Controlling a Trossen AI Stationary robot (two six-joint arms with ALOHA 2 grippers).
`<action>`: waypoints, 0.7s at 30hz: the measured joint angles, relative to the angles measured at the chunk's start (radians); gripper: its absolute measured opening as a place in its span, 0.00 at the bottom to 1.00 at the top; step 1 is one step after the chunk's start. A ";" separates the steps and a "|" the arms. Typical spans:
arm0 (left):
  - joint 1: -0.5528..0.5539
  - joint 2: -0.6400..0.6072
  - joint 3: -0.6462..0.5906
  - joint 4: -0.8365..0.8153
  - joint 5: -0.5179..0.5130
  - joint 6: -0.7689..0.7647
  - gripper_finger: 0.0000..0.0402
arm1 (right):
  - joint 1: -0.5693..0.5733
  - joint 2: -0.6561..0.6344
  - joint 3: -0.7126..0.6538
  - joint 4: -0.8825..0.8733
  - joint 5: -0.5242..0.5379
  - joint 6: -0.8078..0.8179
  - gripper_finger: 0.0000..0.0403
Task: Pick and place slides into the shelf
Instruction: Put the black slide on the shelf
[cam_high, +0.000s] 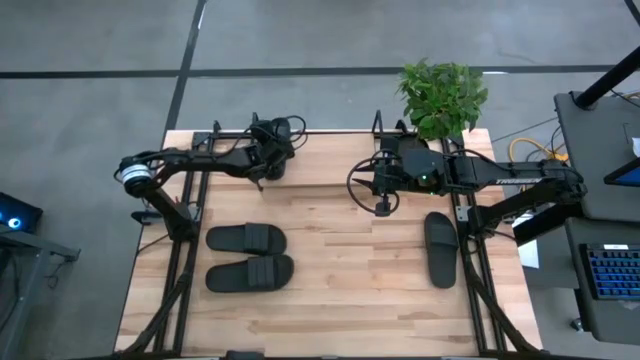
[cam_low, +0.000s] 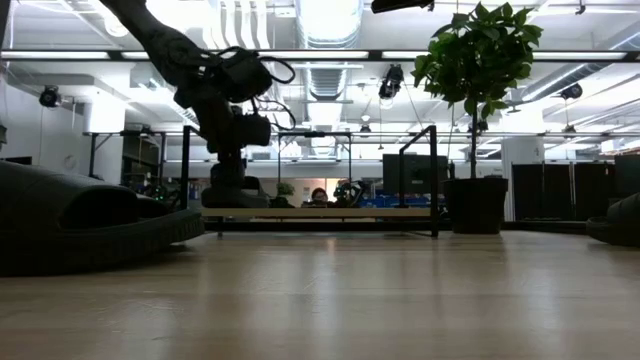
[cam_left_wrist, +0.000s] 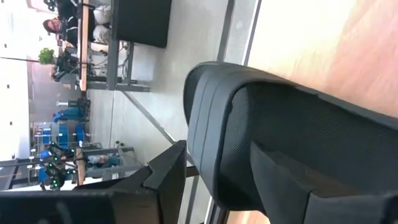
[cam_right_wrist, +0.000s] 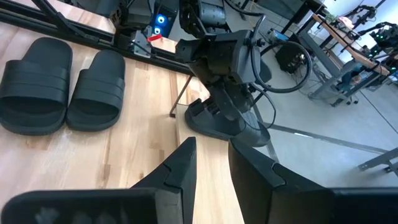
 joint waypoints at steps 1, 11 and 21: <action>-0.002 -0.002 0.003 -0.009 0.000 0.000 0.41 | 0.000 0.000 0.000 0.000 0.000 0.000 0.21; -0.045 -0.012 -0.002 -0.016 0.000 -0.002 0.41 | 0.000 0.000 0.000 0.000 0.000 0.001 0.21; -0.118 -0.090 -0.006 -0.015 0.002 -0.044 0.41 | 0.000 0.000 0.000 0.003 0.000 0.000 0.21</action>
